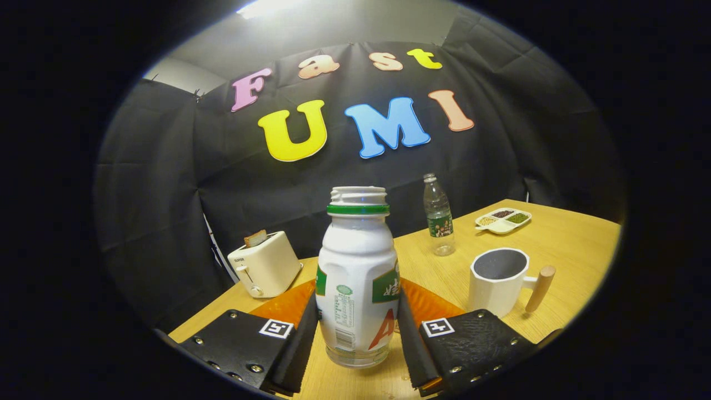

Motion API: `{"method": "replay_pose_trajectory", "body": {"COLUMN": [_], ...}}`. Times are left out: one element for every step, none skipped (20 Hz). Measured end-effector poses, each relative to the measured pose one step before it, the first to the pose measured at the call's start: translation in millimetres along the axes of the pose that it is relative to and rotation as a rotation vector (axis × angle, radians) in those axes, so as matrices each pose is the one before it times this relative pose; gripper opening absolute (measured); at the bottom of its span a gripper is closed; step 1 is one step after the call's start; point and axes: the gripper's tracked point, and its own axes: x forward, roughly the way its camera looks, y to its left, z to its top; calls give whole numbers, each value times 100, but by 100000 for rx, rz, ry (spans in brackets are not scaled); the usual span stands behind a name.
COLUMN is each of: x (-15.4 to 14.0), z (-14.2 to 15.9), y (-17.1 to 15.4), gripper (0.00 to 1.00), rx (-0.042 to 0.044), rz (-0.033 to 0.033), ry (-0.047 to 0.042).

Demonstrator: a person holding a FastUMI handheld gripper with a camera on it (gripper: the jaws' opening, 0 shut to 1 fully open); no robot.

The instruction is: Take the bottle from table, then pour the juice into the cup, finally place the bottle on the coaster

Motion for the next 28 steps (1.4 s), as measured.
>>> {"method": "replay_pose_trajectory", "body": {"x": [164, 103, 118, 55, 60, 37, 132, 38, 97, 44, 107, 36, 76, -38, 62, 108, 107, 14, 34, 36, 28, 67, 89, 17, 61, 97, 175, -4], "z": [-129, -288, -165, -120, -17, -69, -29, -137, -71, -87, 31, 79, 153, 37, 112, -53, 58, 5, 138, 131, 63, -35, -35, 100, 25, -25, -126, -143], "y": [-157, -303, -434, -638, -575, -539, -533, -682, -503, -261, -169, -74, -21, 30, 64, 89, 182, 150, 187, 217, 62, -49, -73, -258, -246, -104, 61, 62], "gripper": [70, 69, 69, 69, 70, 69, 69, 69, 69, 69, 69, 69, 69, 69, 69, 69, 69, 69, 69, 69, 69, 69, 69, 69, 69, 69, 69, 69], "rx": [2166, 2238, 2046, 2173, 2689, 3217, 3268, 2729, 2307, 1985, 1467, 1189, 1286, 1602, 1917, 2017, 2200, 2422, 3054, 3596, 4038, 4172, 3569, 2684, 2031, 1739, 1839, 1922], "rz": [429, 177, -505, -1049, -872, -611, -947, -1385, -1046, -448, -40, 50, 307, 663, 771, 865, 956, 1024, 1332, 1698, 1417, 1235, 869, -27, -386, 103, 508, 618], "ry": [653, 680, 669, 496, 291, 48, 230, 371, 459, 460, 292, 133, 38, -22, -25, 71, 188, -84, -273, -403, -375, -174, 11, -79, -22, 212, 92, 38]}}
